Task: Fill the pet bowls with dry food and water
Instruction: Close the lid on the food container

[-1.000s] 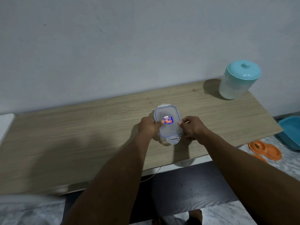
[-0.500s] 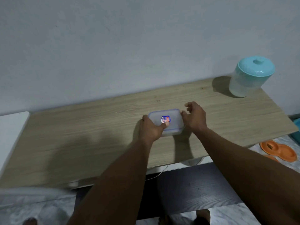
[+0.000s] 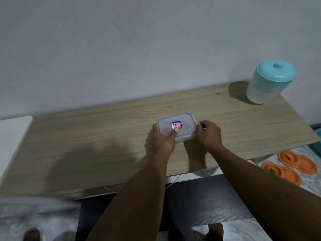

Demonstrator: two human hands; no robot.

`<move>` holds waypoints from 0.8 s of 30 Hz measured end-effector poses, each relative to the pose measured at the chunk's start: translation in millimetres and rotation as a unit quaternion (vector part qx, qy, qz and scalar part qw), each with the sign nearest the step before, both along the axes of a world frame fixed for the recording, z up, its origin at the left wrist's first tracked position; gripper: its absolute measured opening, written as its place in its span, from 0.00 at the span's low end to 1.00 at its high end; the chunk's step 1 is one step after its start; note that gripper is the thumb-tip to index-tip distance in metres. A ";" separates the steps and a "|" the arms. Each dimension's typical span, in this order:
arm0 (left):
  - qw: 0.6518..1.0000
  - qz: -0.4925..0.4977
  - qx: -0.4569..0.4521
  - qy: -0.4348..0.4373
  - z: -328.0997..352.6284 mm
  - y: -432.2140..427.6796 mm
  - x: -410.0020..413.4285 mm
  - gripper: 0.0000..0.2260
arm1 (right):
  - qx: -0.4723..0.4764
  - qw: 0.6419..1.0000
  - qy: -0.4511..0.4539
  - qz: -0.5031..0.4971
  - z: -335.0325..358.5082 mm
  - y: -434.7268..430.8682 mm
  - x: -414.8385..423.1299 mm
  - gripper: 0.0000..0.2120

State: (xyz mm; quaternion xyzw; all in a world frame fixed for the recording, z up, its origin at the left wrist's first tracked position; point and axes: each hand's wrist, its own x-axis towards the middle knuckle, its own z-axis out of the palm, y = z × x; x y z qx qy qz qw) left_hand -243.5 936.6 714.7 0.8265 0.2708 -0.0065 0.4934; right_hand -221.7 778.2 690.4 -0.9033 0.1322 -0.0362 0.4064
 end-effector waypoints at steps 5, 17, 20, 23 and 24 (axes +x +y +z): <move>0.999 -0.030 0.000 0.014 0.5 3.2 1.5 0.34 | 0.016 1.000 0.006 0.014 0.8 3.7 -1.4 0.16; 0.999 -0.008 -0.031 -0.007 -4.6 31.0 -14.4 0.10 | 0.118 0.990 0.077 -0.022 8.3 -1.0 -1.4 0.17; 0.999 0.008 -0.052 -0.009 -11.0 30.3 -17.3 0.13 | 0.098 0.993 0.072 -0.006 12.1 2.5 -9.0 0.13; 0.999 0.025 -0.043 -0.012 -8.3 24.9 -20.2 0.16 | 0.087 0.994 0.061 0.001 20.7 3.9 -17.8 0.13; 0.998 0.030 -0.049 -0.018 -4.2 21.7 -22.9 0.16 | 0.087 0.995 0.058 -0.002 24.0 2.4 -21.1 0.13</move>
